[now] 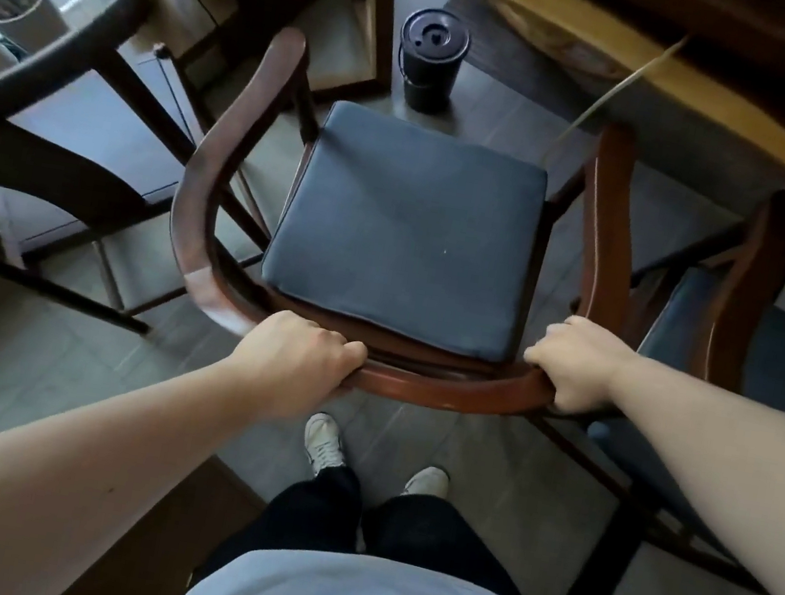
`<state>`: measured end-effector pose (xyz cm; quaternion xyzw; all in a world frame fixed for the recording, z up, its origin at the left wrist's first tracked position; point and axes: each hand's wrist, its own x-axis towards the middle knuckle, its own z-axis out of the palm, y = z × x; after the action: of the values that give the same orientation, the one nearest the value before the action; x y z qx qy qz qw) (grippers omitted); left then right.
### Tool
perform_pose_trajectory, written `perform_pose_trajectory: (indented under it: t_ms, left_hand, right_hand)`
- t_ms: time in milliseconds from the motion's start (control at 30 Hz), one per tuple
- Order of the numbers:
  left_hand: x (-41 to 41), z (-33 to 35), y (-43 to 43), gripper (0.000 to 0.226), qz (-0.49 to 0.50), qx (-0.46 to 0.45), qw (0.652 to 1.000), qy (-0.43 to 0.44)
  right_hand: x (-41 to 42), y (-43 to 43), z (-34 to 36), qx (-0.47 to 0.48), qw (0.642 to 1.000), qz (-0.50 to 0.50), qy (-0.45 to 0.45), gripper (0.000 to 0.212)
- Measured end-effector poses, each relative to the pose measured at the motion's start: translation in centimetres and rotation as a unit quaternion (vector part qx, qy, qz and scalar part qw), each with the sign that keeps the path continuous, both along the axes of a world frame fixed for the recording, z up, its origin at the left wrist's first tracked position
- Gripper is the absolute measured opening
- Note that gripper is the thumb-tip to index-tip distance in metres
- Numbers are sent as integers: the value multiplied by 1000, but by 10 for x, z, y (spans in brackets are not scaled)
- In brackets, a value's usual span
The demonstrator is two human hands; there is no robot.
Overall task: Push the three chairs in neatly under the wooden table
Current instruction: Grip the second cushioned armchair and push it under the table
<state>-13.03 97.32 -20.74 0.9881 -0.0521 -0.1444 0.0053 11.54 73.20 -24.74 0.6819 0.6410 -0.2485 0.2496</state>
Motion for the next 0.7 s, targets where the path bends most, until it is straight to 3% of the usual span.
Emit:
perform_pose_trajectory:
  t_ms: [100, 700]
  left_hand:
    - [4, 11, -4, 27, 14, 13, 1000, 20]
    - [-5, 11, 13, 31, -58, 49, 996, 53]
  right_hand:
    - [-3, 0, -1, 37, 999, -15, -23, 31]
    - [-70, -24, 0, -23, 990, -139, -23, 17]
